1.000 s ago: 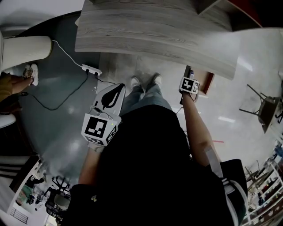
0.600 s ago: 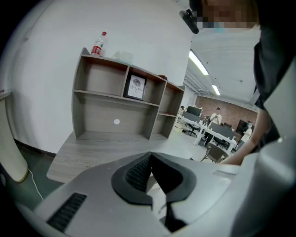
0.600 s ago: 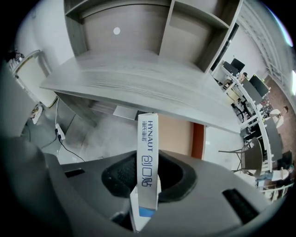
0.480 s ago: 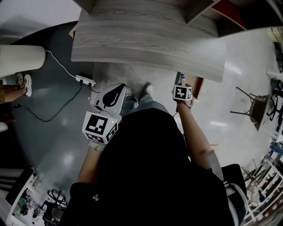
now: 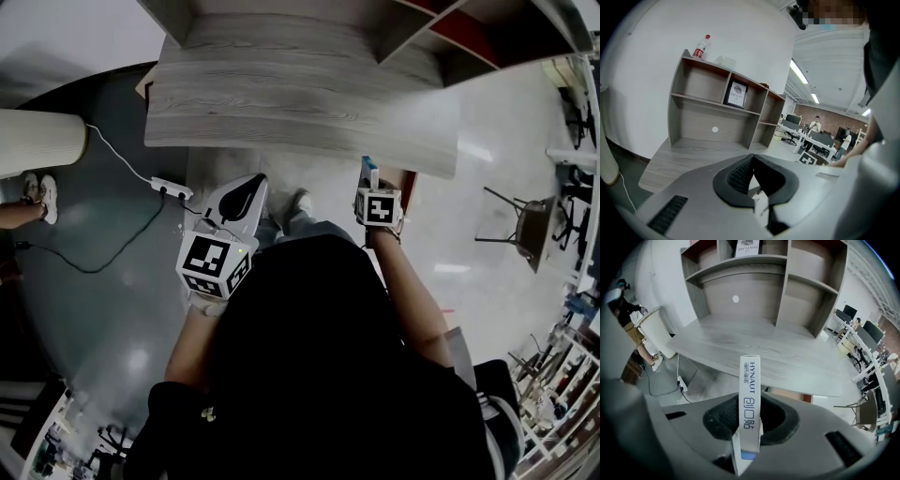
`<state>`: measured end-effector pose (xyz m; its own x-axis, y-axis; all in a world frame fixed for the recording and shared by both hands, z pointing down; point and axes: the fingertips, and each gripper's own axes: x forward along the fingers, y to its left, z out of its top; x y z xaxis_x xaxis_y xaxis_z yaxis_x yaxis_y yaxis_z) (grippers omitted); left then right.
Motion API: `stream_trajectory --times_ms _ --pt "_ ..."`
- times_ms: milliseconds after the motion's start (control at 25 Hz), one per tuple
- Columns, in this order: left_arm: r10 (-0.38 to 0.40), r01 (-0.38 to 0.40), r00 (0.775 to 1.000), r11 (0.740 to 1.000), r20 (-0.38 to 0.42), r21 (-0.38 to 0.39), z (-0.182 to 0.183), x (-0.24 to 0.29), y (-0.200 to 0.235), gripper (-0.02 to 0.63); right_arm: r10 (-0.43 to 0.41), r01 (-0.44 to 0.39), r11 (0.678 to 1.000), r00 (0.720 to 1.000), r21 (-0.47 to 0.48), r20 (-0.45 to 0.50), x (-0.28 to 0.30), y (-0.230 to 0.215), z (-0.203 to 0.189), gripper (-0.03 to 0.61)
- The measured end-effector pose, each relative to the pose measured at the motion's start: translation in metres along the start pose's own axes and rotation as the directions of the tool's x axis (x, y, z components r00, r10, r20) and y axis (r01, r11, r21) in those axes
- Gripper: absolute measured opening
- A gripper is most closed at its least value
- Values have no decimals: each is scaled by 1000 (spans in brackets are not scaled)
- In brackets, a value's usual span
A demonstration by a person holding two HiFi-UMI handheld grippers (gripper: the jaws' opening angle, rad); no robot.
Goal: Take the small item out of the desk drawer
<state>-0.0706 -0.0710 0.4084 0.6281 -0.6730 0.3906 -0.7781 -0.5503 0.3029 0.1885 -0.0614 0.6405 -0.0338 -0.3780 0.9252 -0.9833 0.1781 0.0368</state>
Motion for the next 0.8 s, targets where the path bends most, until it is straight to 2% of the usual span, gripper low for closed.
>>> stream_trajectory --times_ms 120,240,480,600,800 --pt "-3 3 1000 1000 11 3 4 2 3 9 58 -59 998 997 8 49 -18 17 21 67" --pt "-6 6 1000 1000 22 5 8 3 6 9 68 -64 997 990 -30 125 -42 26 51 67" --pt "-17 16 999 1000 36 19 15 4 10 9 133 -117 990 950 -76 282 -90 48 105 67" --pt "-20 19 999 999 48 29 22 3 12 9 172 -135 983 910 -122 378 -118 62 130 66" --pt "-22 18 996 998 81 59 40 0 16 9 252 -160 963 812 -215 526 -166 83 166 66"
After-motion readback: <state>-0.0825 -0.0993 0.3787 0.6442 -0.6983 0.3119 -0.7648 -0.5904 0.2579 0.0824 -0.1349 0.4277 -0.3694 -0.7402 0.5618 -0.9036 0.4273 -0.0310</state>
